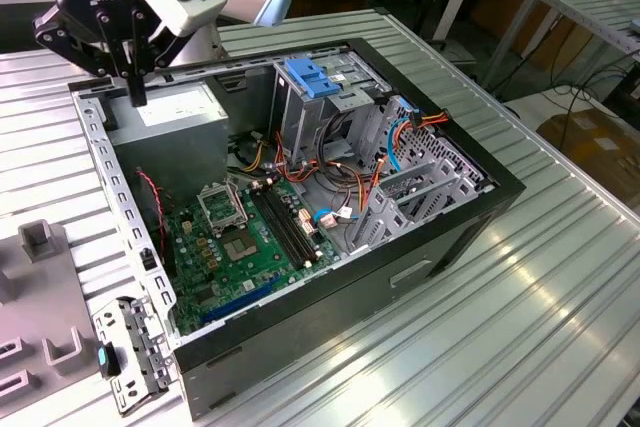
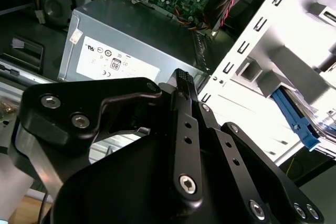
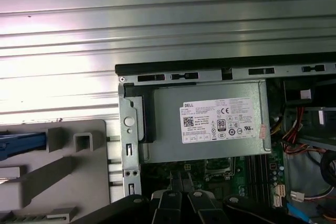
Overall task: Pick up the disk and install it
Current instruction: 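Reach for the disk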
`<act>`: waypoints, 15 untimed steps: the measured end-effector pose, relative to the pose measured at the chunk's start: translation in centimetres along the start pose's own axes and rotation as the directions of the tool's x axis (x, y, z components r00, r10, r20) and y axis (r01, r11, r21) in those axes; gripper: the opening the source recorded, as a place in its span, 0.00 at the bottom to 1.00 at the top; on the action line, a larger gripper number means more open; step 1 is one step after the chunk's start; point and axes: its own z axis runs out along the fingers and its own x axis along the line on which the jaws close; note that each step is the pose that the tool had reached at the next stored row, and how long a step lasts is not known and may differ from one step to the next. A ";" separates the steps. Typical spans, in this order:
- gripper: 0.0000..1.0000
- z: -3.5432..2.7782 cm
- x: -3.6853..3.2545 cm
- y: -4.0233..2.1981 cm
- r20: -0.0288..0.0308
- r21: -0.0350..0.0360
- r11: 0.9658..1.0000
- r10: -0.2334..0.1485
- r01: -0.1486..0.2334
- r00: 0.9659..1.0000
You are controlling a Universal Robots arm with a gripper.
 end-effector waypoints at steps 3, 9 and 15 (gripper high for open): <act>0.11 0.00 0.26 -0.02 0.000 0.000 1.000 0.000 0.000 1.000; 0.11 -0.01 0.87 -0.07 0.000 0.000 1.000 0.000 0.000 1.000; 0.11 -0.01 1.36 -0.10 0.000 0.000 1.000 0.000 0.000 1.000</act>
